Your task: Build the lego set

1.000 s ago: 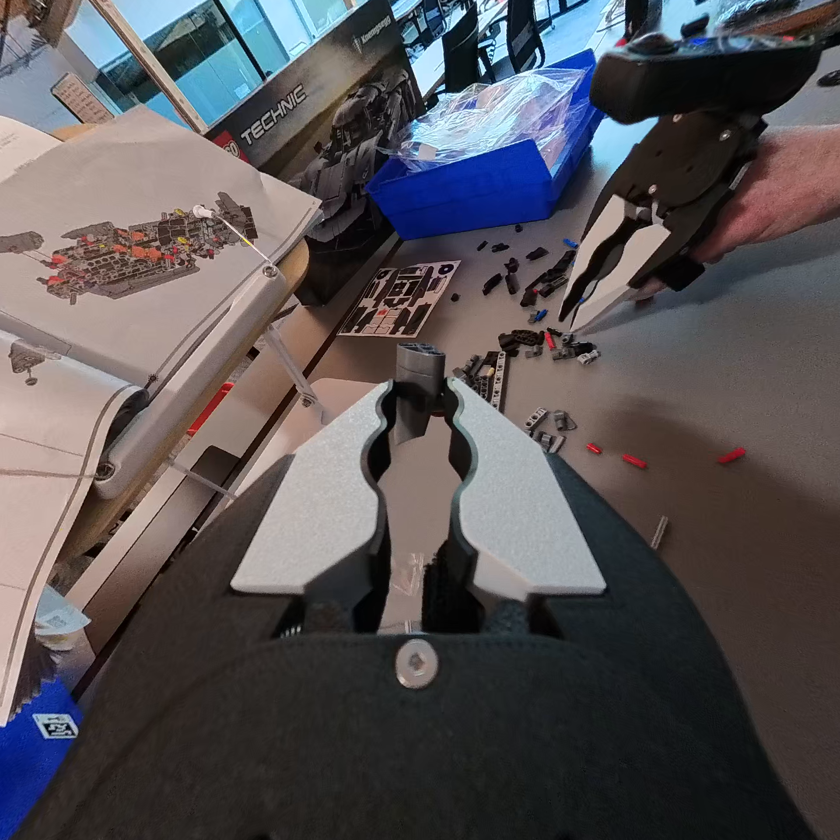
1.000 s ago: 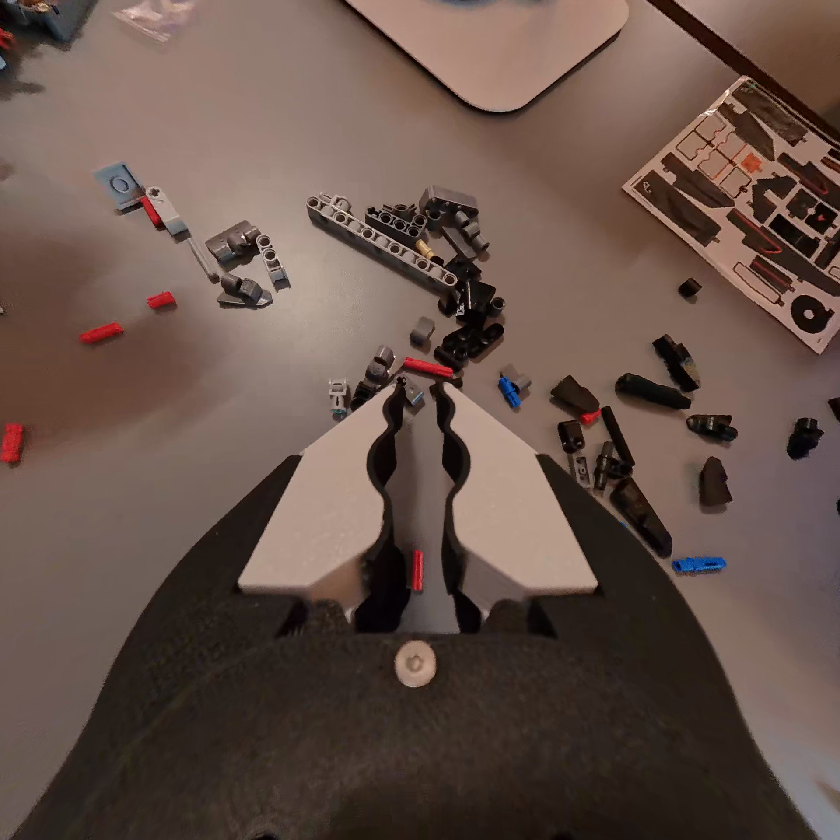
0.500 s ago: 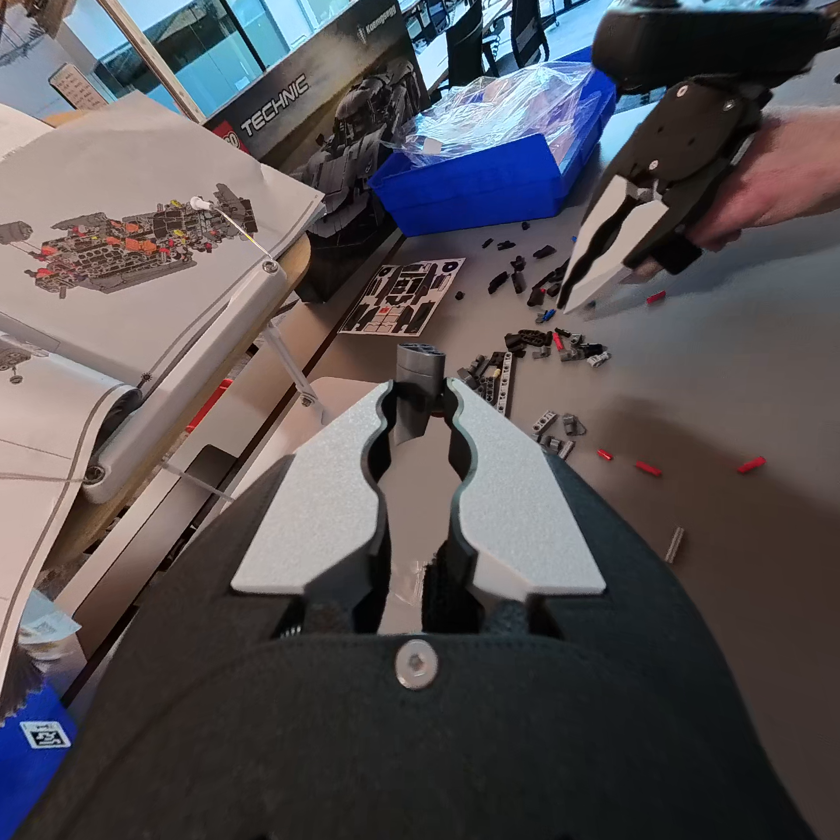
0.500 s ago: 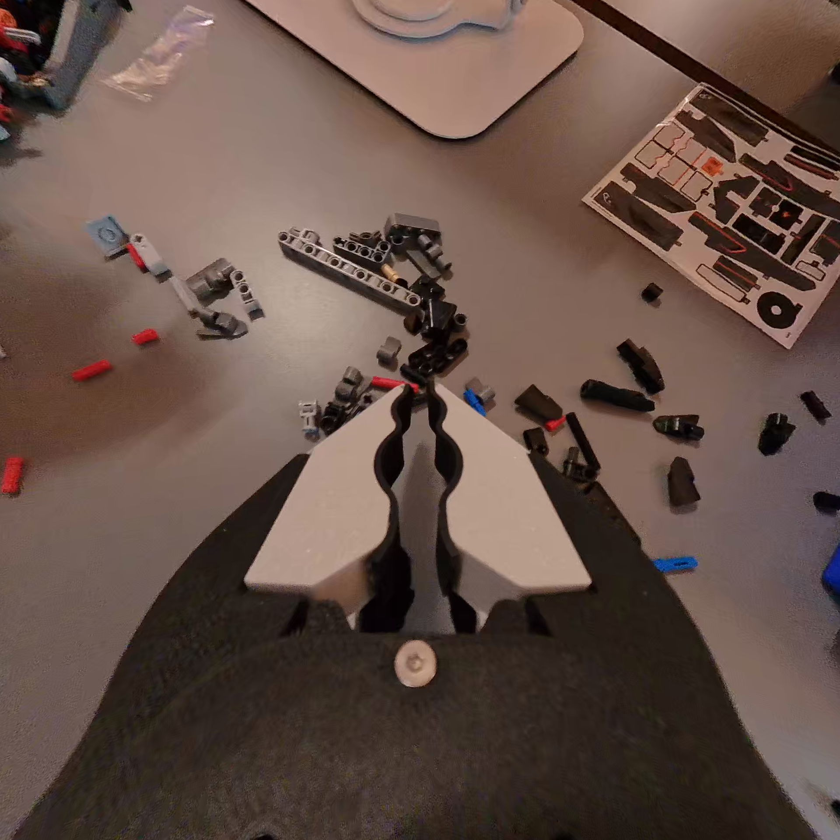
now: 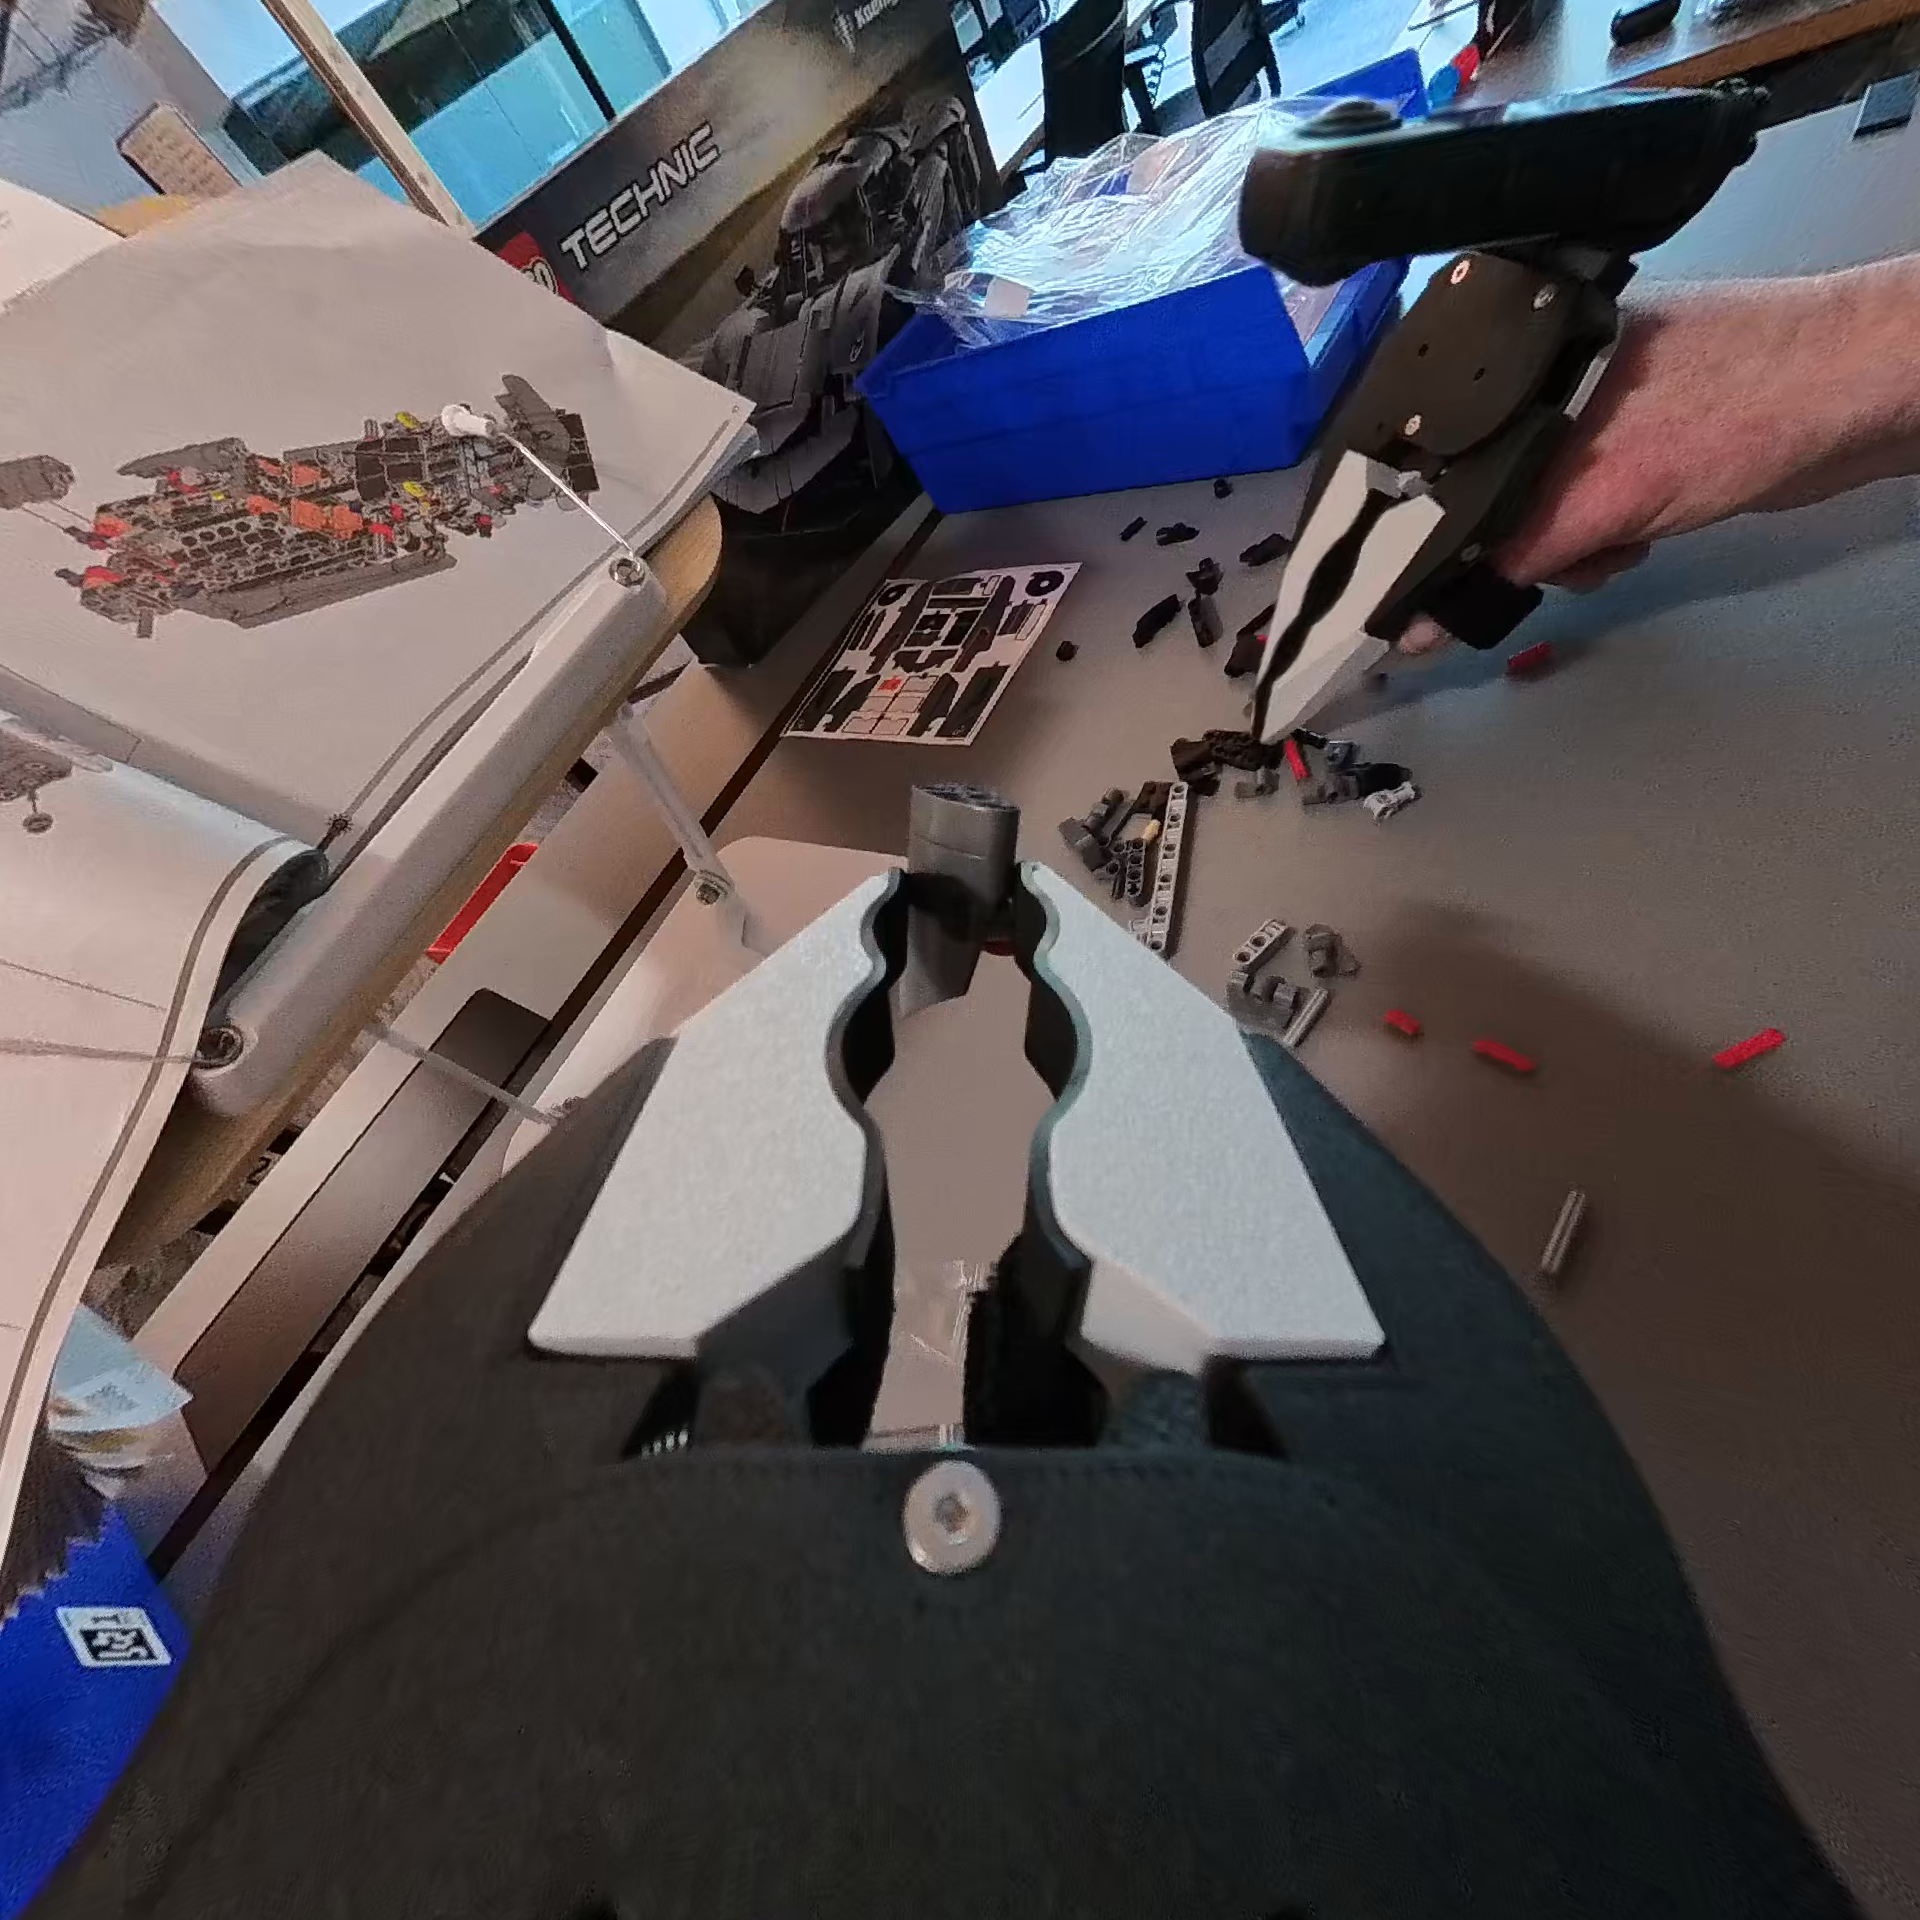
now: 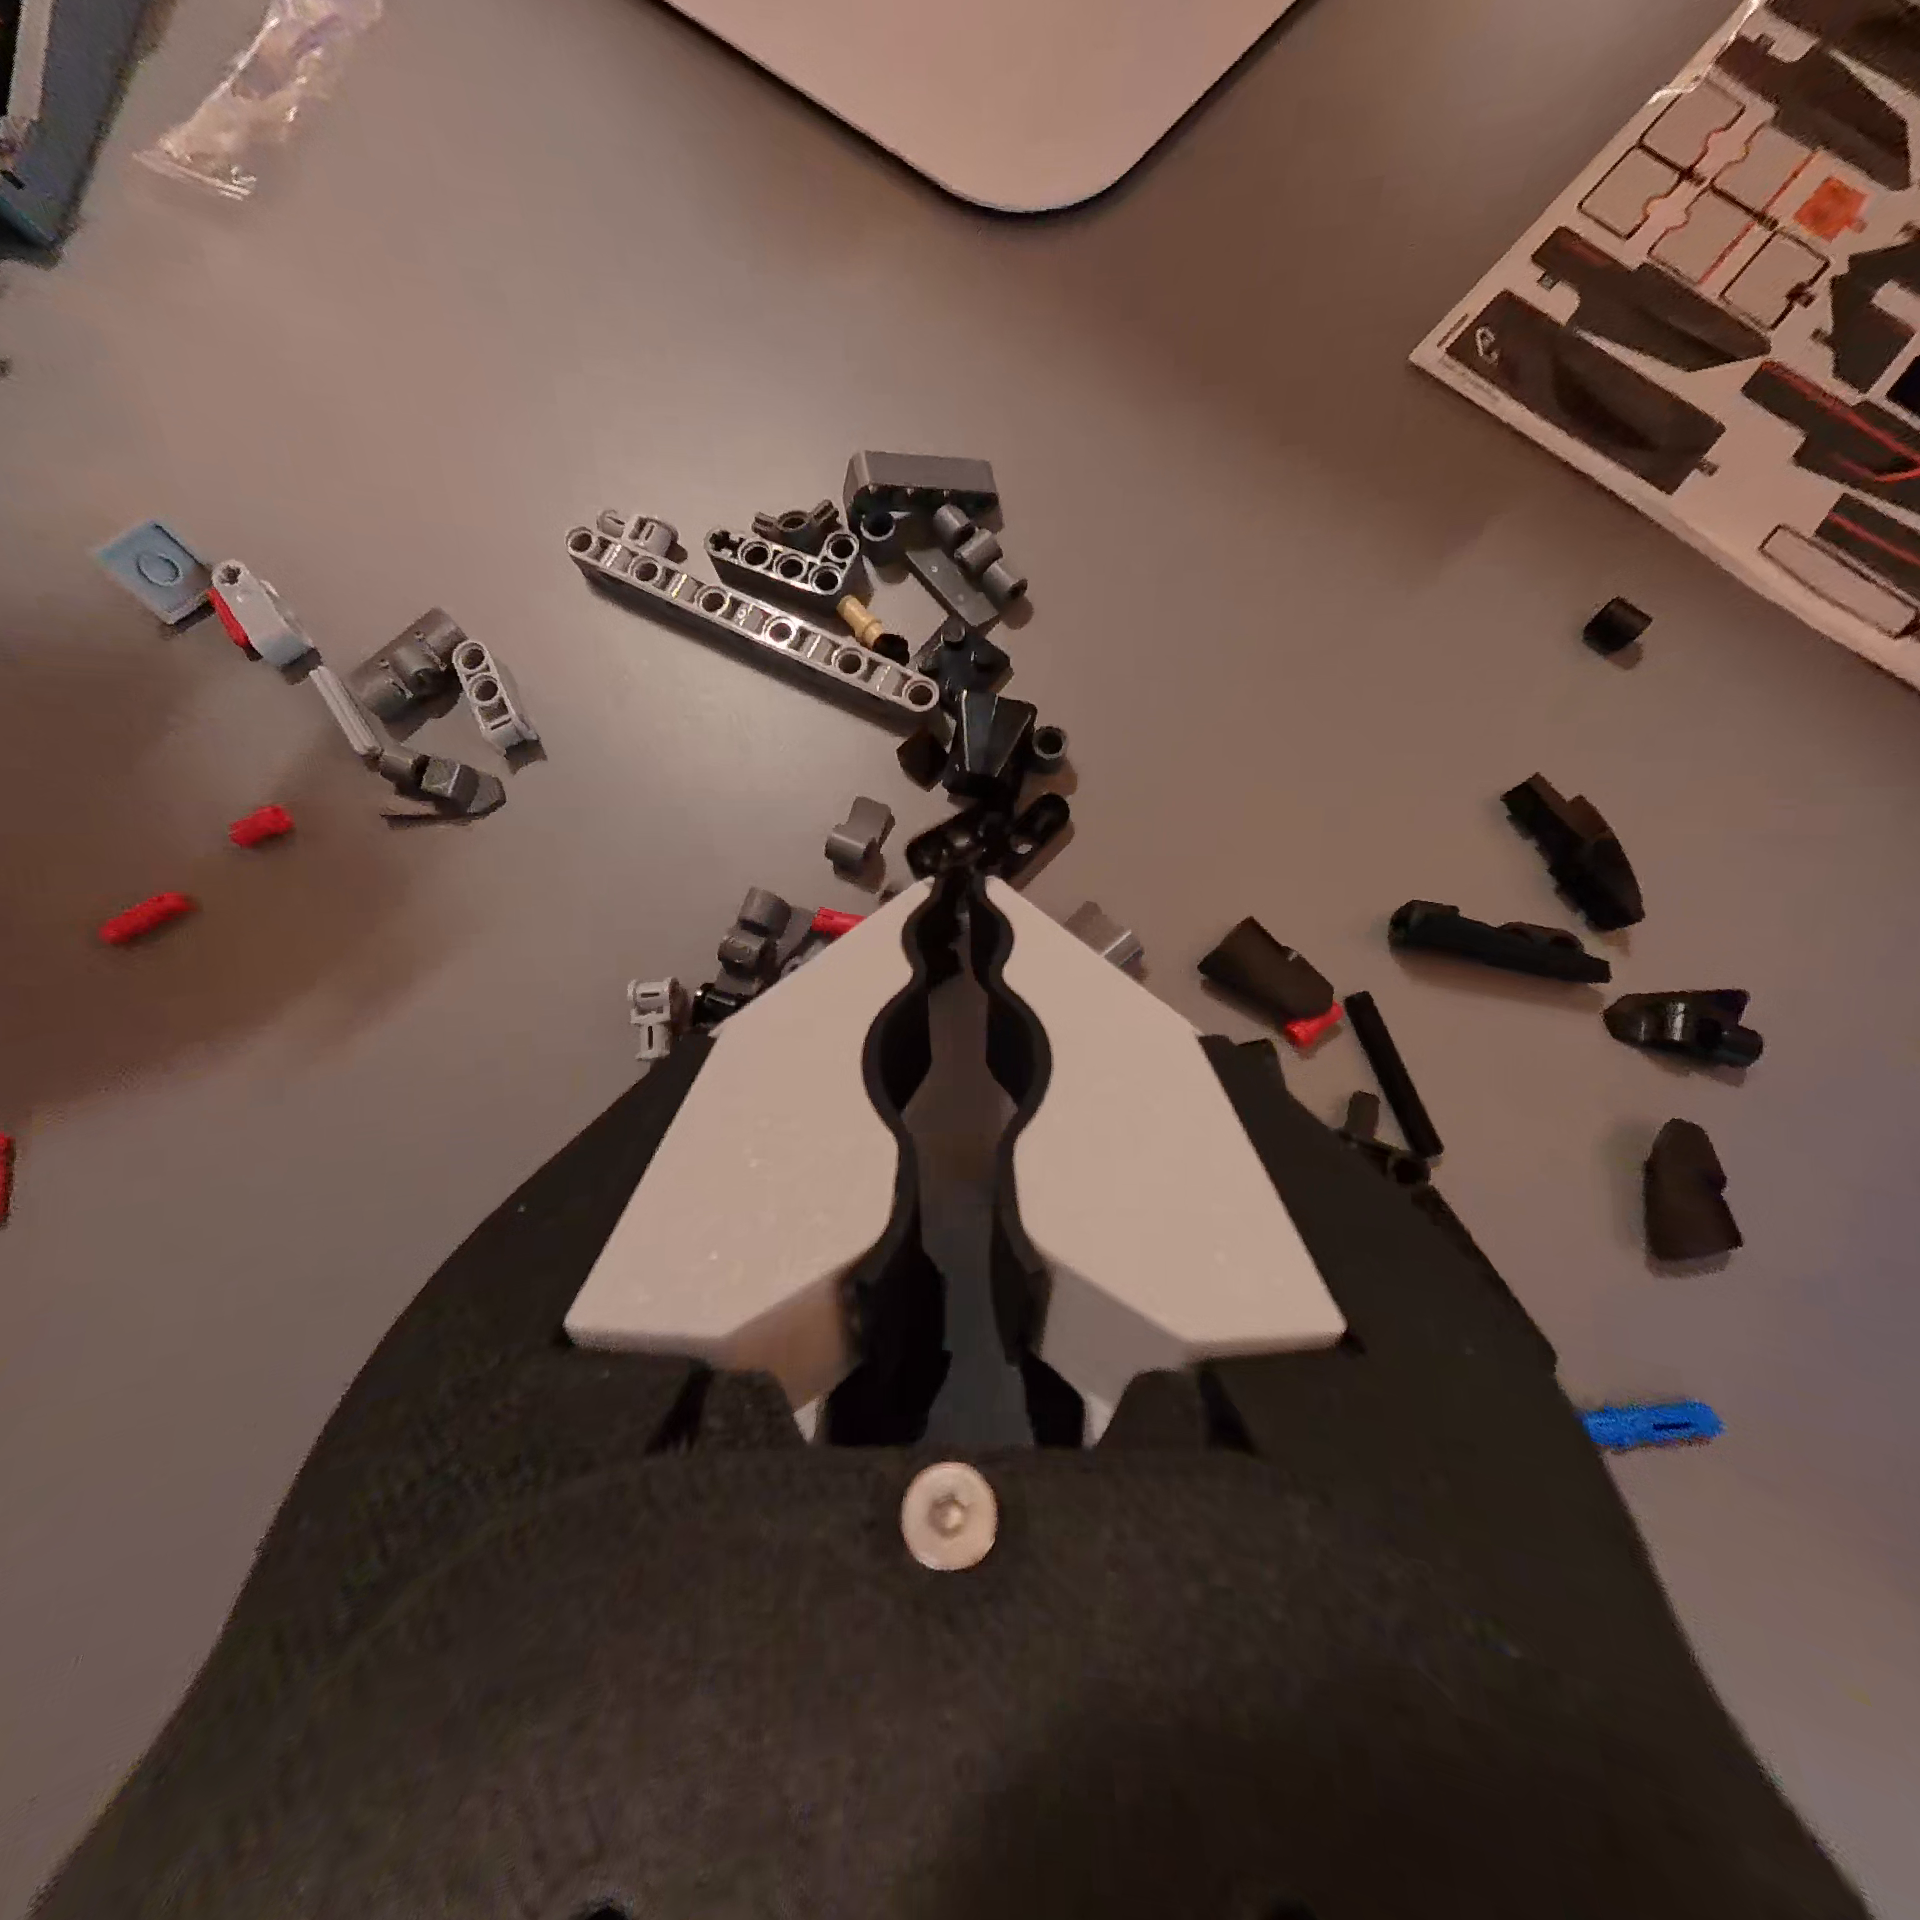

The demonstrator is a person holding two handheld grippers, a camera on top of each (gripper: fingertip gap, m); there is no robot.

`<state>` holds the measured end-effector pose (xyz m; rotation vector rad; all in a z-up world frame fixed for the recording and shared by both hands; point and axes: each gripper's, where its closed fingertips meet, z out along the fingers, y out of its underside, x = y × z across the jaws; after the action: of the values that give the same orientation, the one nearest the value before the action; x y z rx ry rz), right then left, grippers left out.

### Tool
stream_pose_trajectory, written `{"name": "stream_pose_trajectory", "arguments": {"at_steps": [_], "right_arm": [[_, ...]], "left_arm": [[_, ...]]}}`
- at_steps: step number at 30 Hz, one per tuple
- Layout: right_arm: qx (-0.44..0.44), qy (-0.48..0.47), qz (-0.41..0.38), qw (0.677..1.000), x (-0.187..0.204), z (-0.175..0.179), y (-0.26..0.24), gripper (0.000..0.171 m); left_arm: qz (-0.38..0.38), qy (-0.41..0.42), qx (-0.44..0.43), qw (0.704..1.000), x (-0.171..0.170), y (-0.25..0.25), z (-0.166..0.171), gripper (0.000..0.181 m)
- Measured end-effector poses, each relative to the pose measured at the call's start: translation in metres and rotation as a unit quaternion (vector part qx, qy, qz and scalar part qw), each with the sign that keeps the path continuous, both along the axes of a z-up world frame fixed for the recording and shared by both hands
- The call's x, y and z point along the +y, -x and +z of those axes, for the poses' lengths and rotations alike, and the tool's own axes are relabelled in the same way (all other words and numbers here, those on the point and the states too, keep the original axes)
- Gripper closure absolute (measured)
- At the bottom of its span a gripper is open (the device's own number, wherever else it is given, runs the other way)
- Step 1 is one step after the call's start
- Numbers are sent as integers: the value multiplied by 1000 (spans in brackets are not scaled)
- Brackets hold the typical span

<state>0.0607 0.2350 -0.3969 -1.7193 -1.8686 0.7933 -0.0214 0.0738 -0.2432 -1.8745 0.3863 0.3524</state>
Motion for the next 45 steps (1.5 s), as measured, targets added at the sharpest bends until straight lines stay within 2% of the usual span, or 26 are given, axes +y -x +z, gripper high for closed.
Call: {"name": "stream_pose_trajectory", "arguments": {"at_steps": [16,32,45], "right_arm": [[-4,0,6,1000,-3,-4,2,163],[-1,-6,30,1000,-6,-2,4,167],[52,29,27,998,-17,31,-3,167]], "left_arm": [[-5,0,-2,1000,2,3,-1,165],[-3,-4,2,1000,2,2,2,166],[-8,-14,-3,1000,8,-3,4,166]]}}
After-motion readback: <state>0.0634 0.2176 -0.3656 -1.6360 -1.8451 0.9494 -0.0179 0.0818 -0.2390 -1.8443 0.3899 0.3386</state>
